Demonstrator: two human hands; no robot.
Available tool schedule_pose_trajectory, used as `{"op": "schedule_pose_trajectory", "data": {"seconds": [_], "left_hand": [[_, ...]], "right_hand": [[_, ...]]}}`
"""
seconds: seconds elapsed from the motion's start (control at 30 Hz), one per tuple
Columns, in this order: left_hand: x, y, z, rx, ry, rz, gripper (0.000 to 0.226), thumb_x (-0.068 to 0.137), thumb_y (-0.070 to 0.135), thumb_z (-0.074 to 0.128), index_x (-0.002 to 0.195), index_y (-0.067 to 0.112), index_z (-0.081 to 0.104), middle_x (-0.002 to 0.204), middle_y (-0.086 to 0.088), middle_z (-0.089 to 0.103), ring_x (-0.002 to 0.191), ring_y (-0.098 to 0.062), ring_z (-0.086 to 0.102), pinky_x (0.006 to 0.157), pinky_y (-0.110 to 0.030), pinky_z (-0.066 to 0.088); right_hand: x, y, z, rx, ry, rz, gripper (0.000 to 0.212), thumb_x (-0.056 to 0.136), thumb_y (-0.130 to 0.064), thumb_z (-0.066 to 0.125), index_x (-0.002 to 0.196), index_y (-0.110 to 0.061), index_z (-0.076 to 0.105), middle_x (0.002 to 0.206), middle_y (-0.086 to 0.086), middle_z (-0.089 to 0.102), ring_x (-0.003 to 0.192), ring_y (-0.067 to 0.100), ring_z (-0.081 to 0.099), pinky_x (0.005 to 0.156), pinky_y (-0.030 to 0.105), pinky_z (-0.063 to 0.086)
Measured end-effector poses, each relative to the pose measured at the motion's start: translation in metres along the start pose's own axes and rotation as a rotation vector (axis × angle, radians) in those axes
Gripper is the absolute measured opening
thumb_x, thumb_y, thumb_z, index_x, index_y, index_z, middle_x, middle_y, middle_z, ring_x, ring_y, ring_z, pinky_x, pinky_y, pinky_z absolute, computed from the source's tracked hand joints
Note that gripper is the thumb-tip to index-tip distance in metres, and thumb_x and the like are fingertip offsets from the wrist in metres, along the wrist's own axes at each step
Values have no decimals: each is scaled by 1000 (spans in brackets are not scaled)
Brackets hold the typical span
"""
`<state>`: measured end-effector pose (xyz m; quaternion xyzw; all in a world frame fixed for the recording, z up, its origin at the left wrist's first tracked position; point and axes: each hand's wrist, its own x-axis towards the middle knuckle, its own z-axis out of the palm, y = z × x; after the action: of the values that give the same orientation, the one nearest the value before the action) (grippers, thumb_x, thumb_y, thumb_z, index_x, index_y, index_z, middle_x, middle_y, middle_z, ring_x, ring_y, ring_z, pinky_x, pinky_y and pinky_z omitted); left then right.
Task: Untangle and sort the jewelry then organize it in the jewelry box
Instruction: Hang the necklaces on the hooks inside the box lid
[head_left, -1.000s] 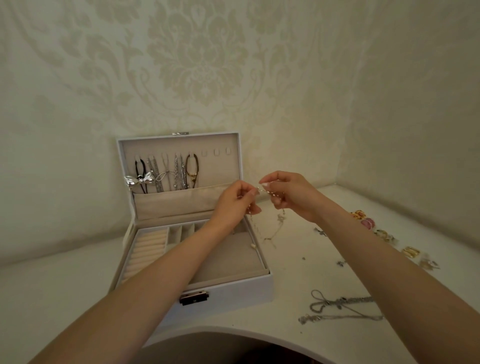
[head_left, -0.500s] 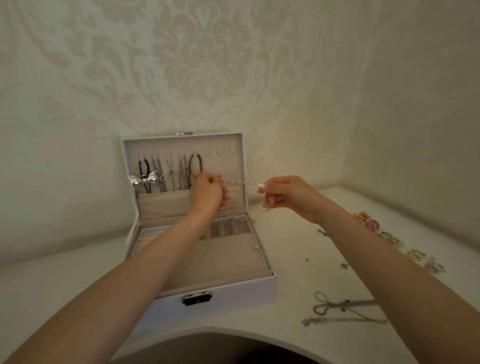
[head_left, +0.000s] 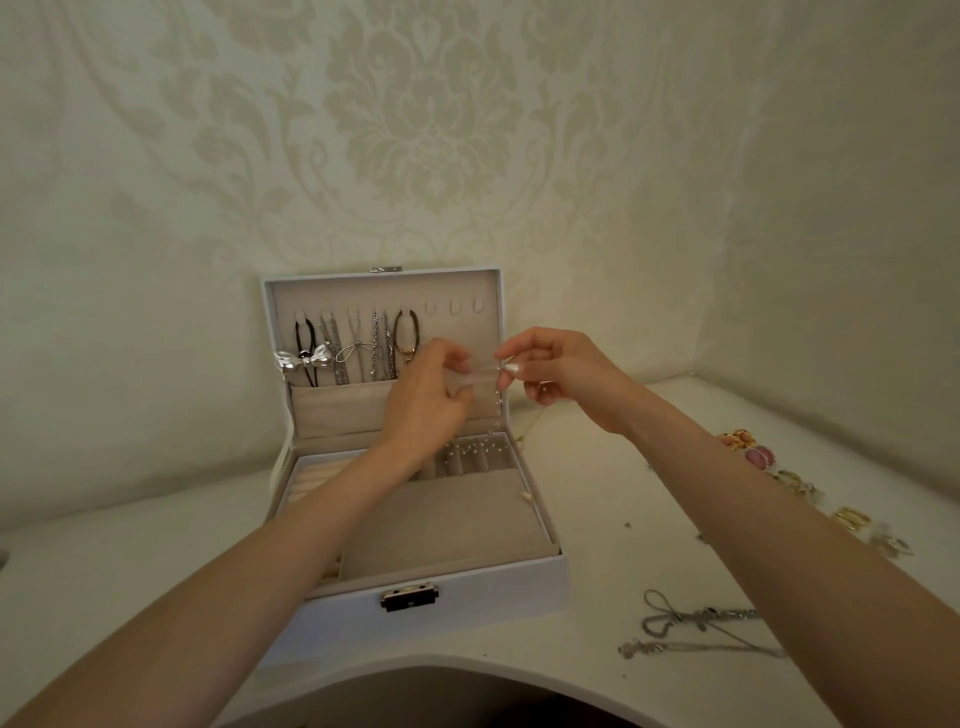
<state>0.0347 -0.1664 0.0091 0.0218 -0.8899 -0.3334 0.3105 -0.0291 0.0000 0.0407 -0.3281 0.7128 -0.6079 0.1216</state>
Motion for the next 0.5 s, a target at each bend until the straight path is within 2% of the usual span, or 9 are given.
{"op": "schedule_pose_trajectory", "data": {"seconds": [0.07,0.13,0.2,0.27,0.37,0.5], "left_hand": [[-3,14,-1,-252,-143,40,36,86,5,58,117,20,49,102,7,61,73,-13,56,63,-22,46],[-4,18,-1,-410,-186,7,31,88,1,55,113,19,49,92,3,62,74,-15,60,63,-26,50],[-4,14,-3,-426,-169,-1,17,90,6,57,103,16,56,81,-1,62,72,-15,60,67,-34,55],[-2,8,-7,-349,-152,17,6,90,13,60,95,12,63,77,-4,62,68,-11,58,72,-38,53],[1,3,-8,-233,-10,51,2,89,14,61,88,13,63,76,-2,62,69,-14,58,73,-38,51],[9,-7,-11,-168,223,-79,5,89,16,61,85,16,59,78,2,59,77,-18,57,74,-35,47]], "right_hand": [[3,-2,5,-35,-12,-16,14,89,1,60,92,-12,66,71,4,68,53,9,51,51,21,40],[5,-5,8,-33,10,-33,14,87,2,61,90,-10,66,65,2,65,52,9,53,51,22,42],[6,-7,7,-37,34,-40,13,85,3,65,93,-7,65,65,1,63,51,7,54,52,22,45],[6,-9,5,-58,20,-29,17,82,3,67,97,-5,65,70,2,62,53,6,55,55,20,47],[6,-7,3,-111,-50,28,25,81,5,68,102,-7,65,77,5,63,61,9,60,62,19,51],[6,2,1,-108,-61,105,19,82,6,66,96,-7,68,78,9,66,61,9,65,66,20,54]]}}
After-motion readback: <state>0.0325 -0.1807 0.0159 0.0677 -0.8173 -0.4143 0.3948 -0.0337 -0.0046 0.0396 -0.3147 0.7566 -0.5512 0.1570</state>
